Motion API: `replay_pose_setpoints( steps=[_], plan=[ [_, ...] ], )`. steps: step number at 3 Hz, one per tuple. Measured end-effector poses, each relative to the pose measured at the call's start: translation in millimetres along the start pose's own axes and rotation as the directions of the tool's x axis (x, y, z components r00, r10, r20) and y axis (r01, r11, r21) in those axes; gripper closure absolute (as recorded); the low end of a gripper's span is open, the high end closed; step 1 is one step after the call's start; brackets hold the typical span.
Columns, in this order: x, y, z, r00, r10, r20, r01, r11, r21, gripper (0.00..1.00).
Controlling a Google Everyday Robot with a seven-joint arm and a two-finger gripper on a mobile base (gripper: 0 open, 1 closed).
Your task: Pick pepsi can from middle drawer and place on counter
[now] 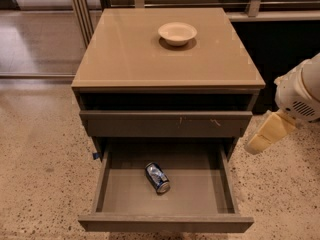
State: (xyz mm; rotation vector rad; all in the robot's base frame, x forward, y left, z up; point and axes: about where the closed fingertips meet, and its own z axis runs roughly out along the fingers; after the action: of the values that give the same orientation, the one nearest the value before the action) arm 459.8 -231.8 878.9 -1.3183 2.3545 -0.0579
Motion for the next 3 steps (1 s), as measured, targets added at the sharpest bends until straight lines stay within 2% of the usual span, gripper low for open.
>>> replay_pose_setpoints(
  steps=[1,2,3],
  plan=[
    [-11.9,-13.7,0.1,0.998,0.031,0.049,-0.034,0.9977,0.058,0.0],
    [-11.9,-13.6,-0.1,0.998,0.03,0.049,-0.033,0.9978,0.058,0.0],
    [-3.2,-7.9,7.9,0.993,0.075,0.086,-0.082,0.9929,0.086,0.0]
  ],
)
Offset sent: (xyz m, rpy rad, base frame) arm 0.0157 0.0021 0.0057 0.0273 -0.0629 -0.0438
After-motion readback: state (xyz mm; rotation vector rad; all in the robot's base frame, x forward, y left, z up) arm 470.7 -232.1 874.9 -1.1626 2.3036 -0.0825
